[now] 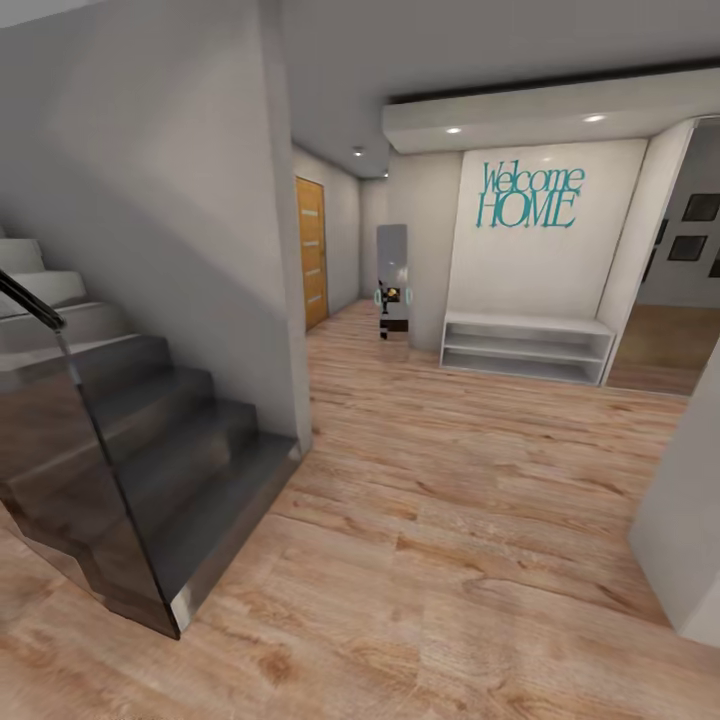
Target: Pick up the poster from the kitchen countertop and hang it on one of the wall nails in the kitchen.
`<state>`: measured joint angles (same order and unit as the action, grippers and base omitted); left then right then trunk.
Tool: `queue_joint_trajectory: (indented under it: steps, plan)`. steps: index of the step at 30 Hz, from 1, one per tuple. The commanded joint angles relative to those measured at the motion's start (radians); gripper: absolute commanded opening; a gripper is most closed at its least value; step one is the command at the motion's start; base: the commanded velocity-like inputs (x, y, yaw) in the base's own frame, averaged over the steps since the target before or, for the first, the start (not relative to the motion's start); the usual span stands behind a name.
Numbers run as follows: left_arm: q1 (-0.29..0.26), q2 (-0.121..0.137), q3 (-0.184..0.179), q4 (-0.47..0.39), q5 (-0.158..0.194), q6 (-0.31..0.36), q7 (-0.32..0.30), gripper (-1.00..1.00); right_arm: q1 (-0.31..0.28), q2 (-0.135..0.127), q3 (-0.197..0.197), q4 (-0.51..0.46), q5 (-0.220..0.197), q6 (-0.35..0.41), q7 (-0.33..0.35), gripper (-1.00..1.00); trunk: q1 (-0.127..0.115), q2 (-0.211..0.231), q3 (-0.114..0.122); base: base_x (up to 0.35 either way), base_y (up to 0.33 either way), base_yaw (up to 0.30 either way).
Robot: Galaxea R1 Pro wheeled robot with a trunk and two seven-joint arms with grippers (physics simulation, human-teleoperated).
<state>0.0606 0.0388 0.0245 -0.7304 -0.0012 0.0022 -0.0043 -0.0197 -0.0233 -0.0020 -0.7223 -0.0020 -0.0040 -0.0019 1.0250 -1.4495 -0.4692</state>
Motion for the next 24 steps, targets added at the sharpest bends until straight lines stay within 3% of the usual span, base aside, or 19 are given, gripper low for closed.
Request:
queue_joint_trajectory:
  steps: [1, 15, 24]
  plan:
    - [0.000, 0.000, 0.001, 0.000, 0.000, 0.000, 0.000, 1.00, 0.000, 0.000, 0.000, 0.000, 0.000, 0.000, 0.000, 1.00, 0.000, 0.000, -0.001, 0.000, 0.000, 0.199]
    - [0.000, 0.001, 0.003, 0.007, 0.001, 0.001, 0.003, 1.00, 0.000, 0.002, 0.002, 0.000, 0.006, -0.002, -0.004, 1.00, 0.000, 0.000, -0.001, -0.004, -0.005, 0.271]
    - [0.000, 0.001, 0.002, 0.009, 0.000, -0.001, 0.003, 1.00, 0.000, 0.002, 0.002, 0.002, 0.007, -0.003, -0.005, 1.00, 0.000, 0.000, -0.001, -0.135, -0.177, 0.163]
